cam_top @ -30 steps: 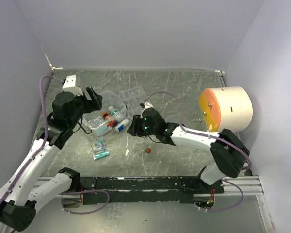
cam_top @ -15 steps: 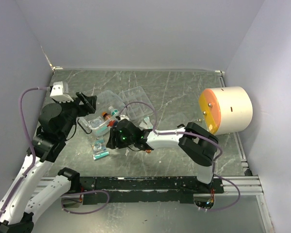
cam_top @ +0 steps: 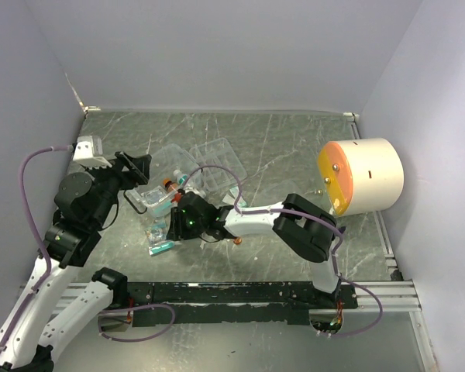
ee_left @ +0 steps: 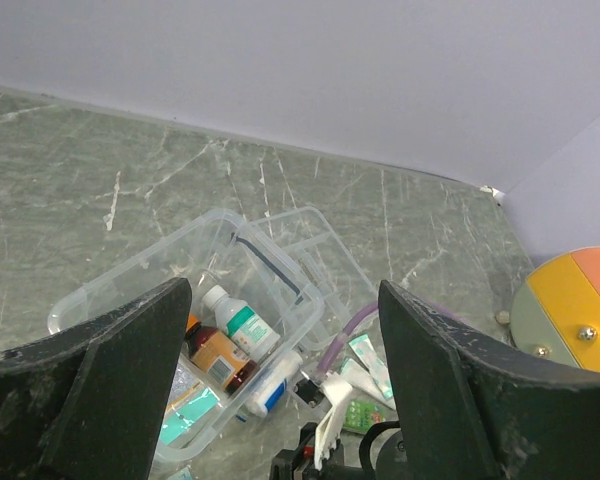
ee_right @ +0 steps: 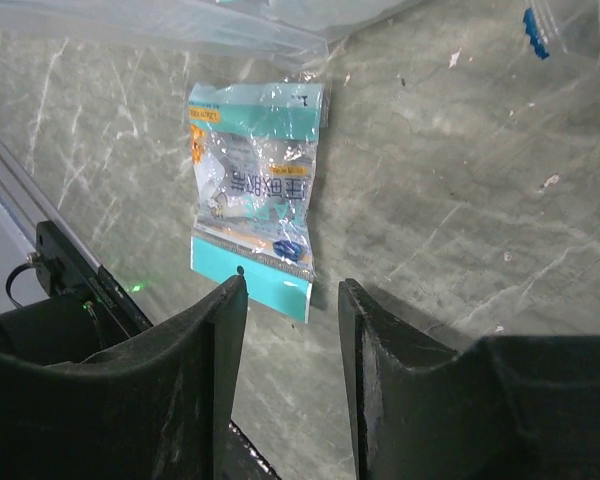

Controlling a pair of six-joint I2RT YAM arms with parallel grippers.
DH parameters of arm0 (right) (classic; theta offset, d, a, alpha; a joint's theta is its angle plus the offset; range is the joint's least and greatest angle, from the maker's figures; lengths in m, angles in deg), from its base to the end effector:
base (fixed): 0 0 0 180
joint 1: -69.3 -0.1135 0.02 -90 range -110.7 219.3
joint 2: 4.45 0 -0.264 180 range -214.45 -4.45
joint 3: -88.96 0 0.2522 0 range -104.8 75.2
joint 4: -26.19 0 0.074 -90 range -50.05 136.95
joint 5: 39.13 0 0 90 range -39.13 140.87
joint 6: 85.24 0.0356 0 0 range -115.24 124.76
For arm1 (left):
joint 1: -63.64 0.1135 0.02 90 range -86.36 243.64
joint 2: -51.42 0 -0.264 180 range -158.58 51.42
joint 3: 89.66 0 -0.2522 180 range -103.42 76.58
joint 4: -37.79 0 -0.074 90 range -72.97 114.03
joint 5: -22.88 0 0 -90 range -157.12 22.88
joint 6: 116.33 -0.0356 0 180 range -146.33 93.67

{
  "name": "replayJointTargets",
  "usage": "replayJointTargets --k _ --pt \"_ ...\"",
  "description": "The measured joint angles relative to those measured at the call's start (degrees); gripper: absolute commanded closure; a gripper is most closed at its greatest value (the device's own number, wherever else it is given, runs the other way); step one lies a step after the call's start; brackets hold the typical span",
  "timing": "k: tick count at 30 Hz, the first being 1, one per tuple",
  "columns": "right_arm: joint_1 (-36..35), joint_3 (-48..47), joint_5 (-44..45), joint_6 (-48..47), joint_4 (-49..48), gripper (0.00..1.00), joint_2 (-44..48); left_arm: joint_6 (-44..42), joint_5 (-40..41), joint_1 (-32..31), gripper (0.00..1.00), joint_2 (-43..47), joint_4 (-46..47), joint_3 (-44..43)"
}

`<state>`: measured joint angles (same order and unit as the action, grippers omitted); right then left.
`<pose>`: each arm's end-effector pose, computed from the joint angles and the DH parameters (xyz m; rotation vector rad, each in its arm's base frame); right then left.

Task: Organize the medicine kit

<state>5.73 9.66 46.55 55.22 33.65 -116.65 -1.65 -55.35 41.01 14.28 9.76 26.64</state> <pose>0.1823 0.3728 0.1500 -0.3334 2.5142 1.0358 0.1357 -0.0487 0.3829 -0.1903 1.6053 -0.4771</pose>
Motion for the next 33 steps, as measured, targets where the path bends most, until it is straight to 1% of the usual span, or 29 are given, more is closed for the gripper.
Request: replayJointTargets --k 11,20,27,29,31,32,33 --pt "-0.17 0.0 -3.58 0.22 0.15 0.61 -1.27 0.63 0.0 0.52 0.14 0.31 0.24 0.35" --pt "-0.24 0.02 -3.87 1.18 -0.85 0.63 -2.21 0.83 0.0 0.79 0.14 0.35 0.76 0.96" --pt "-0.24 1.27 -4.07 3.98 -5.38 0.65 -3.02 0.87 0.02 0.81 0.14 0.46 0.76 0.98" --pt "-0.26 1.27 -4.26 4.55 -6.25 0.68 -3.43 0.87 0.04 0.81 0.14 0.59 0.76 1.03" --pt "-0.26 1.27 -4.33 5.03 -7.04 0.76 -3.85 0.87 0.07 0.81 0.14 0.66 0.76 1.05" --pt "-0.26 1.27 -4.31 5.18 -7.17 0.81 -3.98 0.87 0.07 0.81 0.14 0.68 0.79 1.05" --pt "-0.26 1.27 -4.2 5.29 -7.13 0.9 -4.02 0.87 0.09 0.81 0.14 0.72 0.76 1.05"
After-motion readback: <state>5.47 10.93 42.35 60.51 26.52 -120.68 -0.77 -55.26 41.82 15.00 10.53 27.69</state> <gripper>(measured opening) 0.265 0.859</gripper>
